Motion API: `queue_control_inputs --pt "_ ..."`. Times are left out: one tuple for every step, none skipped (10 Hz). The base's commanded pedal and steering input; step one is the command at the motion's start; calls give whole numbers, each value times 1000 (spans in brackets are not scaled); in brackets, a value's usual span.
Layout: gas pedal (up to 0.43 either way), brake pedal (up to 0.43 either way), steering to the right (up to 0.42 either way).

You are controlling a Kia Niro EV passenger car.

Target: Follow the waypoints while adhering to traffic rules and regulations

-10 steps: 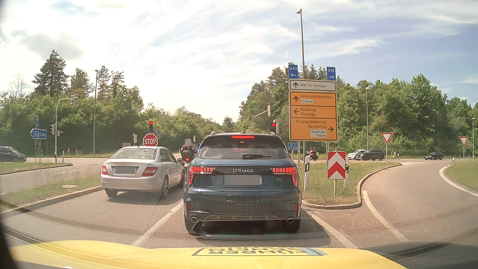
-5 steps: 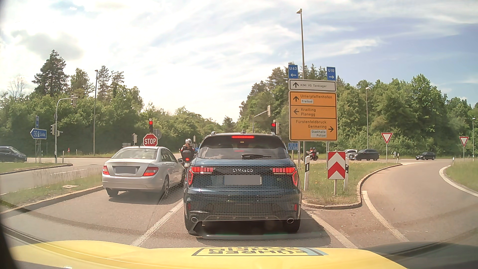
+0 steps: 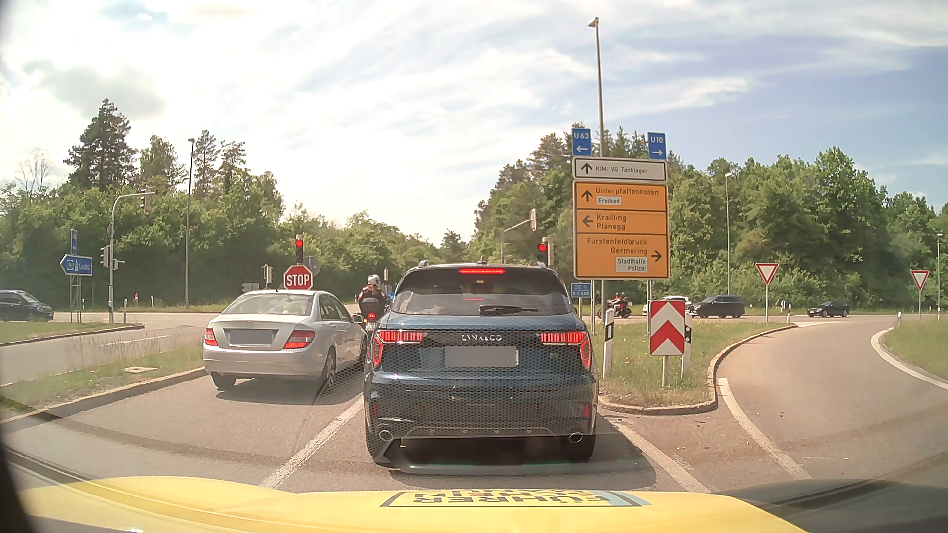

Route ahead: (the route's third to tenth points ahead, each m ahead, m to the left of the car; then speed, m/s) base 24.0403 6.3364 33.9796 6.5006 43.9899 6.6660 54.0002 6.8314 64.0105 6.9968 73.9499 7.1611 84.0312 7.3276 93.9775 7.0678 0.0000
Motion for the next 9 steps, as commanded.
queue_control_inputs --pt "0 201 -26" --pt "0 195 -26" --pt "0 201 -26" --pt "0 201 -26" --pt "0 201 -26" --pt "0 201 -26" --pt "0 201 -26" --pt "0 201 -26" --pt "0 201 -26"
